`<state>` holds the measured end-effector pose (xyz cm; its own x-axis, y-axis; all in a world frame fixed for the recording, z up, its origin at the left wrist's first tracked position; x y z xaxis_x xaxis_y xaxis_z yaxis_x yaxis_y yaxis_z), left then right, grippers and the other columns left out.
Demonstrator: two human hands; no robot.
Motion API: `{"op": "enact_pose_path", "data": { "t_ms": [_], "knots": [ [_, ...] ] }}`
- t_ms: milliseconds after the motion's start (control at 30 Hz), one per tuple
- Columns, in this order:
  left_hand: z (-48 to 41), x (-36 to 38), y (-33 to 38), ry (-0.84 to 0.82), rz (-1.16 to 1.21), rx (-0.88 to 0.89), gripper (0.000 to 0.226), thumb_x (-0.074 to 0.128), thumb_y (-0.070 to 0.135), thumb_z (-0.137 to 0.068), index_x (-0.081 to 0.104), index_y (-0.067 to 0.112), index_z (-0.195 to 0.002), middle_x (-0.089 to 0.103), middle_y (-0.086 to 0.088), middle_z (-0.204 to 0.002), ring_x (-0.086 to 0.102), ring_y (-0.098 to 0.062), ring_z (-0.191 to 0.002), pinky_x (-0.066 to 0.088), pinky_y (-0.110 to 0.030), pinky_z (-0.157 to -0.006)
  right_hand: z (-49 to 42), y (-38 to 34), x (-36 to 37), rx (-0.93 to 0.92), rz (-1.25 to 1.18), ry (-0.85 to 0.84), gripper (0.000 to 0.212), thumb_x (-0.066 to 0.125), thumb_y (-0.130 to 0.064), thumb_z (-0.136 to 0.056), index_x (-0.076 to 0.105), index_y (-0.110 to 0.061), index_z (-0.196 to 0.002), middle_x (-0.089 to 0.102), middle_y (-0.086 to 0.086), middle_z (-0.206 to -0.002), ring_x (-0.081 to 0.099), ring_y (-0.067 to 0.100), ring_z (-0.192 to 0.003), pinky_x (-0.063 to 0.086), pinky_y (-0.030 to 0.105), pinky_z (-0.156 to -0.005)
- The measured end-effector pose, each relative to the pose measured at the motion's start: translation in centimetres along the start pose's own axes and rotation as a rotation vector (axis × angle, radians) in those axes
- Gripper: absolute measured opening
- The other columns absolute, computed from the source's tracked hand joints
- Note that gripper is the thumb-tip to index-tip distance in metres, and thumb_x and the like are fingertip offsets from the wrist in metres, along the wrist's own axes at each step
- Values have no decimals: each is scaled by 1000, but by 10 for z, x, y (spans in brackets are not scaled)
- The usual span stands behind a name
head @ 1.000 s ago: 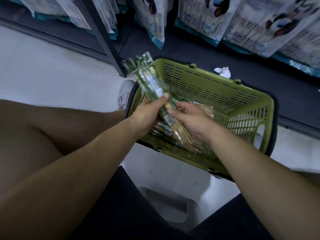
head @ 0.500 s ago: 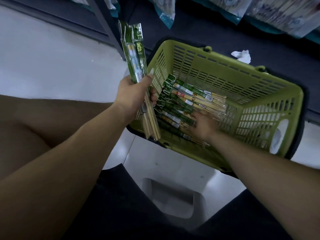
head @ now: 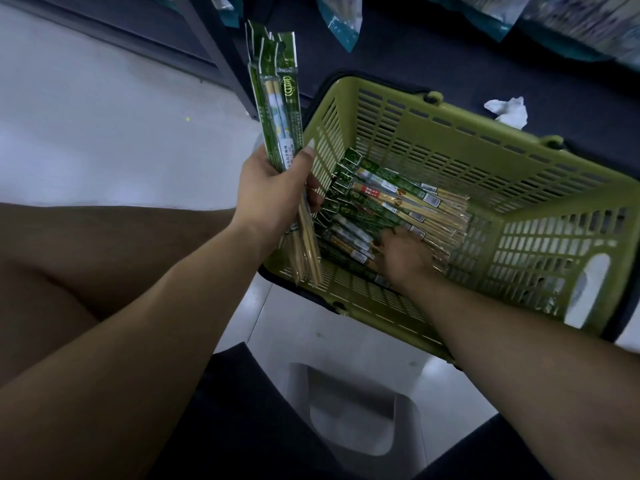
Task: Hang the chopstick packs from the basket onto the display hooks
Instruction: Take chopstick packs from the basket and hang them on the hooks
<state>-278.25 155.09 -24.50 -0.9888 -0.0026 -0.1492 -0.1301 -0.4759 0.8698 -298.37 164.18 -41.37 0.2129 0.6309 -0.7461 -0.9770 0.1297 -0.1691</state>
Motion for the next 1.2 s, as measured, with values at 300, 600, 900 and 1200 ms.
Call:
{"op": "enact_pose_path", "data": {
  "t_ms": [300, 600, 900, 1200],
  "knots": [
    [2, 0, -3, -6, 4, 3, 19, 66, 25, -101, 52, 14, -96, 65, -1, -64, 65, -21, -53, 57, -33, -54, -1, 0, -1, 18, -17, 28, 44, 65, -29, -94, 54, -14, -134, 54, 14, -132, 52, 33, -120, 48, 36, -87],
    [-1, 2, -8, -18, 51, -18, 20, 66, 26, -101, 52, 12, -101, 65, -3, -67, 65, -21, -54, 57, -31, -55, 0, 3, -25, -39, -233, -15, 22, 61, -33, -95, 65, -17, -111, 68, 11, -104, 62, 28, -95, 51, 33, -72],
    [5, 16, -18, -23, -21, -106, 27, 67, 37, -99, 59, 14, -111, 67, 0, -84, 70, -14, -70, 63, -42, -72, 26, -26, -116, -92, -790, 189, 22, 64, -18, -94, 58, -25, -74, 58, -7, -64, 51, 4, -51, 33, 12, -38],
    [14, 22, -6, -23, 185, -128, 19, 75, 25, -93, 71, 11, -105, 79, -5, -89, 78, -22, -84, 64, -35, -71, 71, -87, -148, -391, -834, 293, 14, 64, -27, -95, 62, -33, -82, 60, -12, -73, 55, 0, -66, 41, 25, -58]
  ]
}}
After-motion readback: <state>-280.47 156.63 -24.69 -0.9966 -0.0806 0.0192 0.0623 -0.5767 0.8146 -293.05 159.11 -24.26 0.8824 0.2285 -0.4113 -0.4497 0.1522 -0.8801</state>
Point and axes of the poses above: each hand's wrist, its own z-axis away from the middle knuckle, its own x-axis out of the palm, y = z × x, the point moved 3 cm from there along -z, towards the middle knuckle
